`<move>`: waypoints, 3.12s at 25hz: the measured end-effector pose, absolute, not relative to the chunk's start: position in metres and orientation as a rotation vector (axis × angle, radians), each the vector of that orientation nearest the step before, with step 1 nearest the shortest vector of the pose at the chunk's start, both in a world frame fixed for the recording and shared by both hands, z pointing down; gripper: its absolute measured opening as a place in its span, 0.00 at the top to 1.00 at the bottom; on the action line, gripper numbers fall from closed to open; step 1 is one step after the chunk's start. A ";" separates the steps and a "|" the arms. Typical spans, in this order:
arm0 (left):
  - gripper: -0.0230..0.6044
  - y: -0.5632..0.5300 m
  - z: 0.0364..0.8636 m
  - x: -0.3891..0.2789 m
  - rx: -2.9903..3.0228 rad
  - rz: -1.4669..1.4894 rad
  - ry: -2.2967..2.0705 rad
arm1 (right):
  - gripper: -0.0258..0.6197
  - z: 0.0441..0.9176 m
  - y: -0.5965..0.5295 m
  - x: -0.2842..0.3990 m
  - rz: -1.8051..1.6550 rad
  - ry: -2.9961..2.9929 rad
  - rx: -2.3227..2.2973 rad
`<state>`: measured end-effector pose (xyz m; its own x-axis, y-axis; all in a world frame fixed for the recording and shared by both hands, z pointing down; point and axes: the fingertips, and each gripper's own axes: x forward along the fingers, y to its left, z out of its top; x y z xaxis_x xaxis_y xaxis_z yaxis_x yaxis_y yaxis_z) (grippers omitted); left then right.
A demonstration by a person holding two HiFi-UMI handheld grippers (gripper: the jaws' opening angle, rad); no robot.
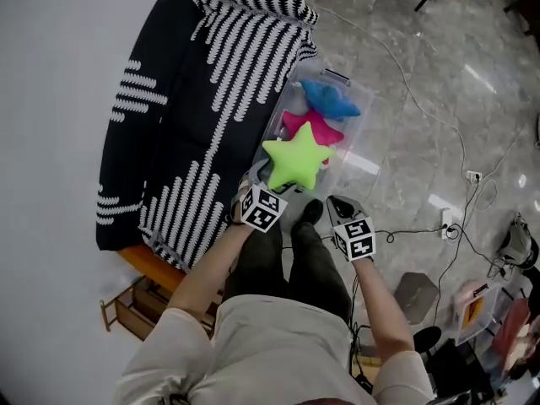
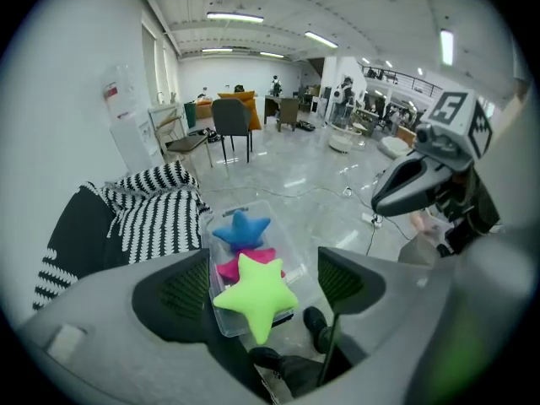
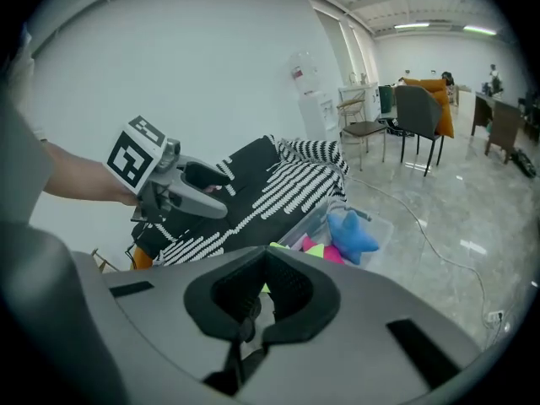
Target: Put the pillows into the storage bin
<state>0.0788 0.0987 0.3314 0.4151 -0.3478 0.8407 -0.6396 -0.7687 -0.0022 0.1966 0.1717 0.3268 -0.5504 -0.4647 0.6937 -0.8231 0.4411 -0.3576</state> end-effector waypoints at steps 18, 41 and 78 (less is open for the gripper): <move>0.62 0.155 0.128 0.032 2.455 0.871 -1.006 | 0.96 0.145 0.164 0.170 0.804 -2.356 1.171; 0.89 0.157 -0.049 -0.075 2.605 0.480 -1.183 | 0.96 -0.030 0.161 0.101 0.340 -2.521 1.231; 0.94 0.135 -0.090 -0.083 2.657 0.286 -1.146 | 0.96 -0.087 0.143 0.121 0.261 -2.605 1.342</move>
